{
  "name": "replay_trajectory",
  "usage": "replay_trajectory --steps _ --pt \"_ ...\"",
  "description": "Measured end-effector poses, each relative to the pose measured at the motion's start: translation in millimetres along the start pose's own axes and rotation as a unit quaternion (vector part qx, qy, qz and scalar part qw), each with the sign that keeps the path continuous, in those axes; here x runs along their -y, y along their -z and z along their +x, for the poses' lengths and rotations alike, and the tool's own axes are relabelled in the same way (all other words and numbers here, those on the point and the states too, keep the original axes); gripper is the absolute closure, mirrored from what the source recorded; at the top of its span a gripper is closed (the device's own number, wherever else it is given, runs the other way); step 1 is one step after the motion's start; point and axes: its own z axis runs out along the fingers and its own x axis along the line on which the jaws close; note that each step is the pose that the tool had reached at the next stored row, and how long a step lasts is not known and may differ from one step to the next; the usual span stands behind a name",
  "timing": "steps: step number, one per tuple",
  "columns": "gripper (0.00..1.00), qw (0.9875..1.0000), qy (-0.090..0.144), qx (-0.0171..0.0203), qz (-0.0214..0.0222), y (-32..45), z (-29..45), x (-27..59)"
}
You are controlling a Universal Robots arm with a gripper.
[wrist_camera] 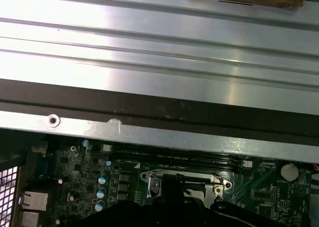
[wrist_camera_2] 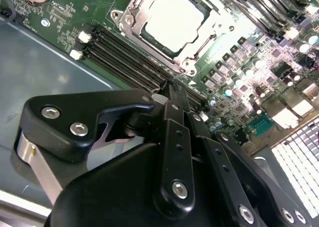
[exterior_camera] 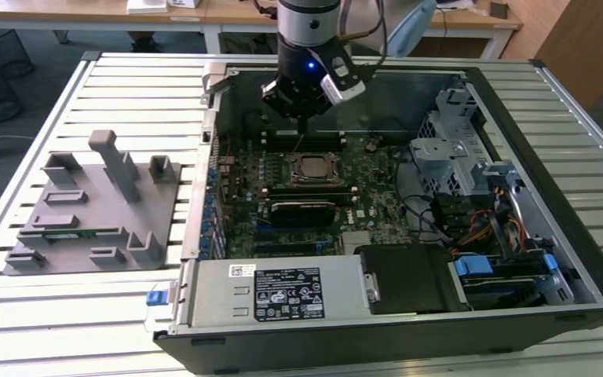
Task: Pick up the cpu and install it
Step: 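Install the first cpu locking lever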
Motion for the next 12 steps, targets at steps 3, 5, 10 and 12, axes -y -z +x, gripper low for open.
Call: replay_trajectory --steps 3,5,10,12 --pt "0.89 1.0 0.0 0.0004 0.0 -2.7 0.0 0.2" --pt "0.89 1.0 0.0 0.0004 0.0001 -4.0 -0.4 0.3" --pt "0.89 1.0 0.0 0.0004 0.0001 -8.3 -5.9 0.5" --pt "0.89 1.0 0.0 0.0004 0.0001 -10.0 -9.0 0.3"
